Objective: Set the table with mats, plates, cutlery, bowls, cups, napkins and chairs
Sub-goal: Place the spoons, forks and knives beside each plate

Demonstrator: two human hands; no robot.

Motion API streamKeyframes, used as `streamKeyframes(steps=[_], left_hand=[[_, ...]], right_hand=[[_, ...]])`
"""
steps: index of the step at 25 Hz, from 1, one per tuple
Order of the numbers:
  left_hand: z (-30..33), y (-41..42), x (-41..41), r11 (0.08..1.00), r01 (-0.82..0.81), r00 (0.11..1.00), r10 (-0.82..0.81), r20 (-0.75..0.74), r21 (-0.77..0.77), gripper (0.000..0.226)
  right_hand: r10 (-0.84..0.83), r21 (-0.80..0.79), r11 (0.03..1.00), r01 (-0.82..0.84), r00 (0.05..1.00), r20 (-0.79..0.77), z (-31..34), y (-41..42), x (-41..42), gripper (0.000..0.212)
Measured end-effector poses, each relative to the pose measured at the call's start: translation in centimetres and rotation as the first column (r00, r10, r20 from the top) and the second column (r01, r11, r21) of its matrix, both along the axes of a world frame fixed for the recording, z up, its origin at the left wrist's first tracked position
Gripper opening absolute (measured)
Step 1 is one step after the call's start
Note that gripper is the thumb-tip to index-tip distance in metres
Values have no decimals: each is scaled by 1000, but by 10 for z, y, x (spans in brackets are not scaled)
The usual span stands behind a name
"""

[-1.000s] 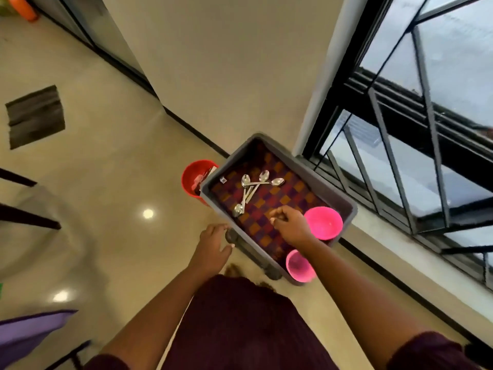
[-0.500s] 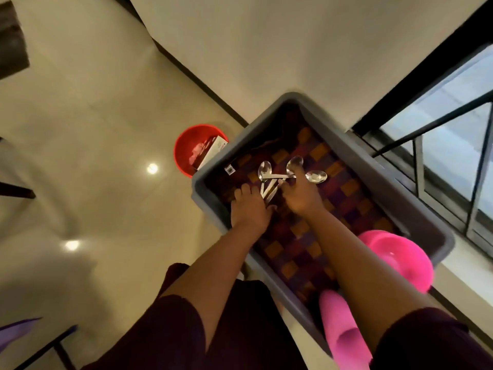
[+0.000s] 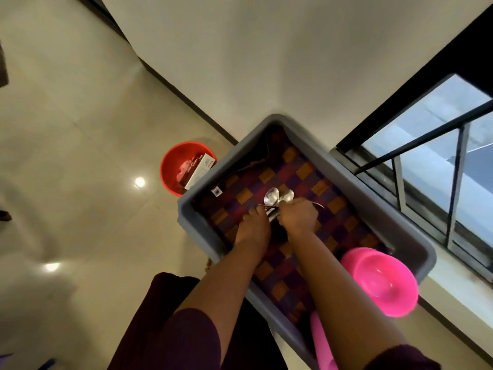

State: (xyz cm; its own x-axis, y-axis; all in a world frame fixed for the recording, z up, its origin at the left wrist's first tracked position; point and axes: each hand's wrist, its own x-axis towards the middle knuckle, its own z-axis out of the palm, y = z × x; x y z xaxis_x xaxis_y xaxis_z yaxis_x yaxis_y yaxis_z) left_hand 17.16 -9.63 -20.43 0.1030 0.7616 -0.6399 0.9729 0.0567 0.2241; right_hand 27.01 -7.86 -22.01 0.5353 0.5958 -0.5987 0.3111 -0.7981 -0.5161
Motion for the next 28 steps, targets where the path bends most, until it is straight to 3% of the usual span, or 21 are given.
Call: streamKeyframes(steps=[2,4,8,13,16,18,21,23,25,28], left_hand=[[12,-6,-9,998,-47,997,49,59,-44,36],[18,-9,-13,997,-79,993,79,84,-4,35],[7,-6,-2,993,-121,988,120,93,7,63],[-5,-16,12,995,27,1000,-29,12,96,36],[14,-13,2,980,-134,980,109,168,148,23],[43,-14,-5,940,-298,899,218,379,167,23],[106,-19,-8,871,-490,628,350,695,4,26],[144,-21,-17,867,-489,497,364,788,-92,27],[171,-27,-30,917,-392,499,277,821,-71,25],[213,-43,-49,979,-191,561,47,826,74,18]], right_hand=[[-222,-4,975,222,972,-76,16,-7,10,11],[-302,8,952,305,945,-124,29,-16,24,8],[-232,32,969,246,944,-236,30,-38,33,25],[-163,84,979,184,963,-214,9,-56,20,29],[-197,64,972,224,935,-294,28,-63,16,30],[-178,18,981,193,933,-312,56,-66,13,27],[-194,-144,978,153,919,-344,116,-64,2,16],[-229,-217,966,142,858,-460,158,-57,-5,33],[-285,-227,956,186,776,-563,193,-51,-10,40],[-363,-246,931,268,651,-667,235,-49,-14,27]])
